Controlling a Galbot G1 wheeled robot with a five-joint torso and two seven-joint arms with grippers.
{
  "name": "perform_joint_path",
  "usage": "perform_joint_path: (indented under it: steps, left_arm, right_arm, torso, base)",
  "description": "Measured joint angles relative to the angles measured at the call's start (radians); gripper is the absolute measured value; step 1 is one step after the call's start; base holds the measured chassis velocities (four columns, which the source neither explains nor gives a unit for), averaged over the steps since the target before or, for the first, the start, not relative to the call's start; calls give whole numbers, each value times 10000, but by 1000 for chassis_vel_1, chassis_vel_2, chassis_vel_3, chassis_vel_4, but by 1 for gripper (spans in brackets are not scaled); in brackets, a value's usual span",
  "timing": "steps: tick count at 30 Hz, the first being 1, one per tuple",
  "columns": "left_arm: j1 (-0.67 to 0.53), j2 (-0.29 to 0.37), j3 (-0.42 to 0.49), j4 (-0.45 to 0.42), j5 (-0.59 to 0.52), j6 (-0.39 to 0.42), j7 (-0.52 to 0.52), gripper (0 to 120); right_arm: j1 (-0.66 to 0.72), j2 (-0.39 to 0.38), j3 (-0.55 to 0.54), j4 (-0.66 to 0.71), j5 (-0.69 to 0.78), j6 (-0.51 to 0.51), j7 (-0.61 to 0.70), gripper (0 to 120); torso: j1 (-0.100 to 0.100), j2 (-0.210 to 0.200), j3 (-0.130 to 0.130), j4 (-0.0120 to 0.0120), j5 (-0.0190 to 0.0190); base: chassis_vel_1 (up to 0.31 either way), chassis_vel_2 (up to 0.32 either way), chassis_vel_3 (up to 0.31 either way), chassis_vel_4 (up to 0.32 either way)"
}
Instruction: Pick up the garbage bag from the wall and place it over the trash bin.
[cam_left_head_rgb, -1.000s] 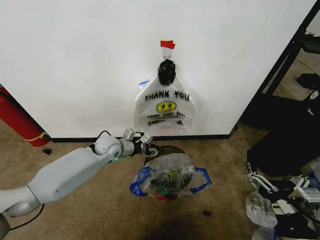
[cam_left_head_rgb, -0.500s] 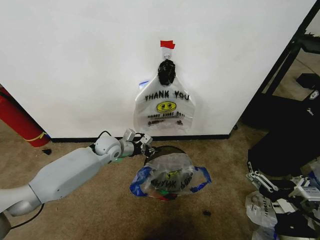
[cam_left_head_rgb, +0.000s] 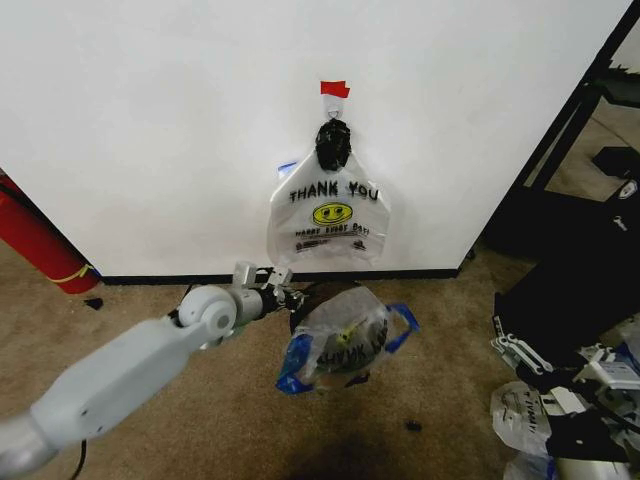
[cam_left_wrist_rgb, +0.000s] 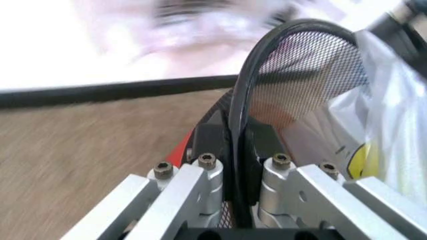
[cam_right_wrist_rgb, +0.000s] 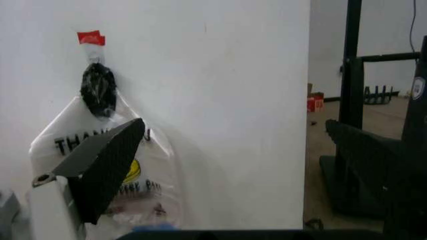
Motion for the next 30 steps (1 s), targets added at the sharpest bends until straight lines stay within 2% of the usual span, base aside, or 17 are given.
perform_joint_path:
  steps: [4, 5, 10, 11, 18, 19, 21, 25, 30]
  left_arm:
    - [1815, -17, -1201, -699, -167, -804, -1291, 4]
    - [1815, -17, -1201, -699, -167, -804, -1291, 4]
    - [3594, -705, -1708, -1266, -115, -1941, -2561, 4]
    - [3594, -705, -1708, -1266, -115, -1941, -2561, 4]
    - [4292, -2157, -1679, -1340, 1190, -3218, -3180, 4]
    - [4292, -2157, -1679, -1340, 1190, -3218, -3180, 4]
    - [4342, -2502, -1609, -1218, 1820, -3554, -3175, 4]
    - [4439, -2823, -1384, -925, 2825, -4234, -3155, 4]
    - [4585, -2995, -1333, -810, 3063, -4455, -3160, 4]
  right_arm:
    - [211, -148, -59, 0, 41, -252, 47, 100]
    - [211, -148, -59, 0, 41, -252, 47, 100]
    - [419, -260, -186, 0, 50, -556, 116, 100]
    - [419, -260, -186, 0, 50, -556, 116, 100]
    - [446, -343, -274, 0, 26, -677, 139, 100]
    - [446, -343, -274, 0, 26, -677, 139, 100]
    - [428, -344, -298, 0, 25, -684, 140, 100]
    - [391, -370, -309, -1, 20, -689, 137, 100]
    - [406, -363, -366, 0, -18, -735, 135, 100]
  torso:
    - [0, 0, 0, 1, 0]
    - [0, 0, 0, 1, 0]
    - [0, 0, 2, 0, -2]
    - [0, 0, 2, 0, -2]
    - [0, 0, 1, -3, 0]
    - [0, 0, 1, -3, 0]
    - [0, 0, 1, -5, 2]
    - [0, 0, 2, -1, 2]
    - [0, 0, 2, -3, 0]
  base:
    - [0, 0, 0, 0]
    - [0, 0, 0, 0]
    - [0, 0, 0, 0]
    - [0, 0, 0, 0]
    - [0, 0, 0, 0]
    - [0, 0, 0, 0]
    - [0, 0, 0, 0]
    - [0, 0, 0, 0]
    - [0, 0, 0, 0]
